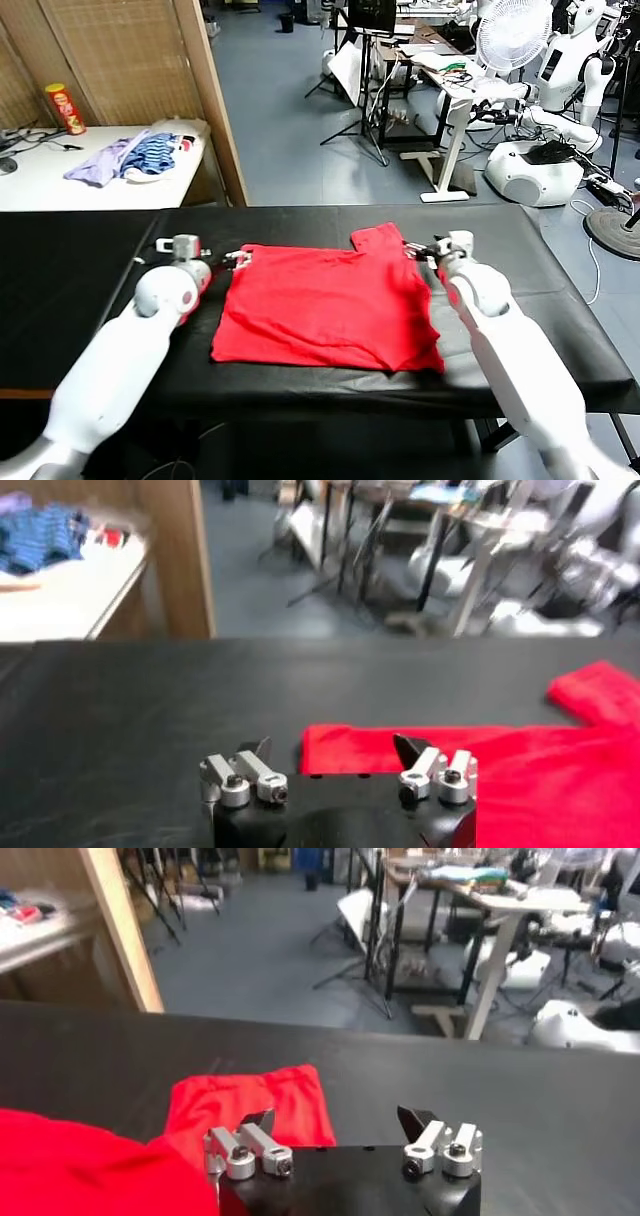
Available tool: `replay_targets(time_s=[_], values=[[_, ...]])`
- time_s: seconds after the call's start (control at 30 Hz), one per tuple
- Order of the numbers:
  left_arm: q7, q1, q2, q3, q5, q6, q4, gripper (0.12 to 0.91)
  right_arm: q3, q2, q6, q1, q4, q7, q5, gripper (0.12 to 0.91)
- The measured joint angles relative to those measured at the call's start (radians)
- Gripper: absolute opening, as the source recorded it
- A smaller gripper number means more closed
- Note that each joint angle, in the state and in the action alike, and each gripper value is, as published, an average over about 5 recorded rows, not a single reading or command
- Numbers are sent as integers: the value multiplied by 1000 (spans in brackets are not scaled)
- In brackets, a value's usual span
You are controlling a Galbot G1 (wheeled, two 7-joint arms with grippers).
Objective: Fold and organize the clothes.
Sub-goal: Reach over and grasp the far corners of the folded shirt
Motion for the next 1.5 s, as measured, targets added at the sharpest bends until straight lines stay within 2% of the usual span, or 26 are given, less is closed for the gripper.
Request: replay_targets(time_s=[0.3,0.47,0.57,0.8,0.9,1.03,1.23,1.37,1.5], values=[[33,-53,-54,18,8,-16,103,798,12,54,12,25,-104,6,0,792],[46,-69,-78,19,34,-35,145,768,34,75,15,29,-133,8,0,698],[52,-76,-90,16,38,-39,170,652,45,83,17,32,-146,8,0,572],[60,-76,-103,11,55,-42,199,254,57,91,35,21,-144,-1,-2,218],[60,-74,-107,3,58,-46,205,143,57,87,70,8,-132,-16,-23,133],[60,-69,-108,-11,62,-58,197,129,65,72,138,-17,-100,-42,-39,123],[63,-39,-91,-39,79,-65,146,128,90,30,211,-90,21,-87,11,123],[55,-1,-64,-55,71,-52,75,128,110,-12,221,-166,153,-93,56,123],[21,59,-25,-83,44,-37,-35,128,133,-69,194,-259,304,-88,102,123]])
